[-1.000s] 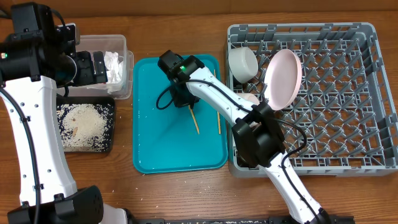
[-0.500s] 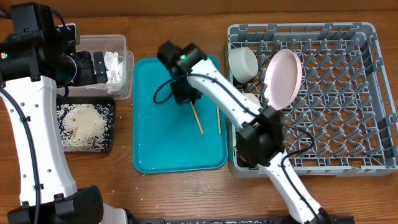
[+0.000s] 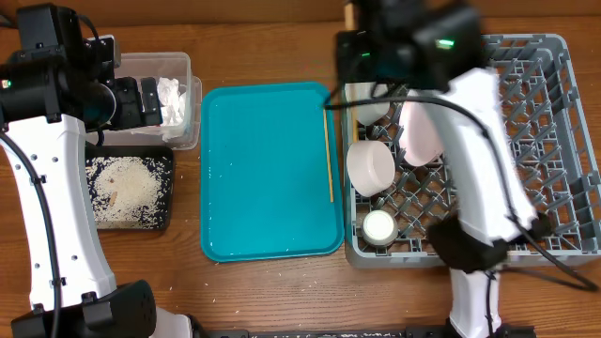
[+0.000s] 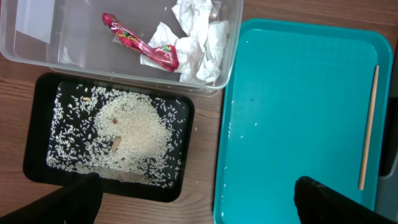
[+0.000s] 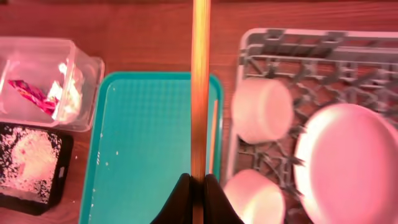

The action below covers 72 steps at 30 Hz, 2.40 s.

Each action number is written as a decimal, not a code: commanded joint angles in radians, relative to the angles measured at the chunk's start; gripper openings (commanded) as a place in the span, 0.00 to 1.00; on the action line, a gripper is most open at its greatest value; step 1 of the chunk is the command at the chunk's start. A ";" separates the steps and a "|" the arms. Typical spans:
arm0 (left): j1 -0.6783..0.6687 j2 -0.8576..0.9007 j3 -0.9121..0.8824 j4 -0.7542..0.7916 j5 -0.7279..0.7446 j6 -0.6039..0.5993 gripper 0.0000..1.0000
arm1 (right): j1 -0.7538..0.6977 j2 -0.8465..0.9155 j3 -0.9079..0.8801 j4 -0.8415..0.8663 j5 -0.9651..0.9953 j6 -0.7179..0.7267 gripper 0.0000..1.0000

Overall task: Sort waste into correct bins and load items into the dishwasher
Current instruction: 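Carry the chopstick to the rack and drop it in the front row, then return the right gripper to the remaining chopstick on the tray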

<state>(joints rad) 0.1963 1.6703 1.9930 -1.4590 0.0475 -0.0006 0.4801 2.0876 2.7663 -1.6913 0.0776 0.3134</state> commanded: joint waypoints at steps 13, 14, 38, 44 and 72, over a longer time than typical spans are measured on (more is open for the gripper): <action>-0.007 -0.002 0.018 0.000 -0.003 -0.006 1.00 | -0.109 -0.259 -0.826 0.007 0.062 0.048 0.04; -0.007 -0.002 0.018 0.000 -0.003 -0.006 1.00 | -0.115 -0.259 -0.868 0.011 0.068 0.053 0.04; -0.007 -0.002 0.018 0.000 -0.004 -0.006 1.00 | -0.155 -0.259 -1.026 0.133 0.079 -0.060 0.22; -0.007 -0.002 0.018 0.000 -0.004 -0.006 1.00 | -0.087 -0.259 -0.831 0.209 -0.047 -0.109 0.27; -0.007 -0.002 0.018 0.000 -0.004 -0.006 1.00 | 0.210 0.247 -0.820 0.556 0.162 -0.025 0.51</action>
<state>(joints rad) 0.1963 1.6703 1.9930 -1.4590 0.0475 -0.0006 0.6891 2.3127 1.9350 -1.1442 0.2020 0.2779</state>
